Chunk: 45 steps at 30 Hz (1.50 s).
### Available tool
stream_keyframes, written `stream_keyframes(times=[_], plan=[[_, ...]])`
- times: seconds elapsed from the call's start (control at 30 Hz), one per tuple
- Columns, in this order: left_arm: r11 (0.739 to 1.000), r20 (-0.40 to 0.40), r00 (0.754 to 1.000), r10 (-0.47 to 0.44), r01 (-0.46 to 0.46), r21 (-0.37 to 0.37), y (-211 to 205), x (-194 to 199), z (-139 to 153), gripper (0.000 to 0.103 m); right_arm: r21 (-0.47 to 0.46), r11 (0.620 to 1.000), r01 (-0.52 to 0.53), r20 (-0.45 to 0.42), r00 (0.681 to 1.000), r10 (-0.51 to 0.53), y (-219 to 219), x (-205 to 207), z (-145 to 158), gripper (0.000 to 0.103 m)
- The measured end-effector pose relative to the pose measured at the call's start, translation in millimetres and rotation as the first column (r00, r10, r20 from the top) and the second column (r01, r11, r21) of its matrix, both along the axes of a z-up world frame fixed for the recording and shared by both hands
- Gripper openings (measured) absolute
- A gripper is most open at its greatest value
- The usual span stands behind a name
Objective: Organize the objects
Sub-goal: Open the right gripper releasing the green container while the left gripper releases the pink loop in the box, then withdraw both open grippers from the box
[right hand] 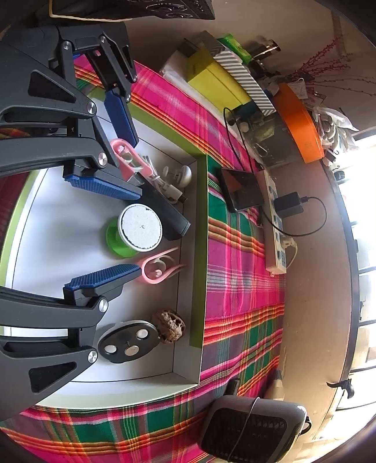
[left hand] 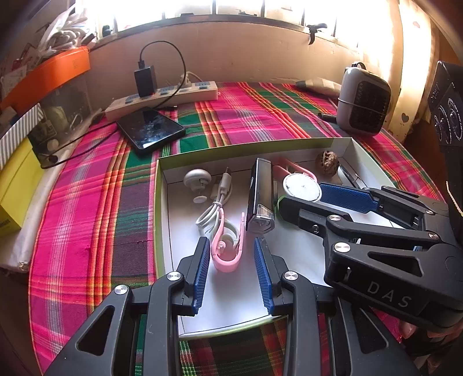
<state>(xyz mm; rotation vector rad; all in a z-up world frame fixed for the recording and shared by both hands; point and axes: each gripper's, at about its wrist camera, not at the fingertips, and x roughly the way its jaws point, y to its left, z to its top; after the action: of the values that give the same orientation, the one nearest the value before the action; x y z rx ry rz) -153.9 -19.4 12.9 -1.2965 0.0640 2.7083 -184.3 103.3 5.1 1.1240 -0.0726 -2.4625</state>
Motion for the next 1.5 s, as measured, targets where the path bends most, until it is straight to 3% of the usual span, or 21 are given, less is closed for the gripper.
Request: stream_keyframes(times=[0.93,1.5], plan=[[0.998,-0.047,0.997,0.065,-0.064,0.019,-10.0,42.7,18.1,0.03,-0.019,0.999,0.049,-0.044,0.998,-0.05,10.9,42.3,20.3,0.048],[0.999,-0.091,0.996,0.023,-0.02,0.04,8.4,85.4,26.0,0.03,-0.002,0.995,0.096,-0.101,0.99,-0.096,39.4,95.4,32.1,0.048]])
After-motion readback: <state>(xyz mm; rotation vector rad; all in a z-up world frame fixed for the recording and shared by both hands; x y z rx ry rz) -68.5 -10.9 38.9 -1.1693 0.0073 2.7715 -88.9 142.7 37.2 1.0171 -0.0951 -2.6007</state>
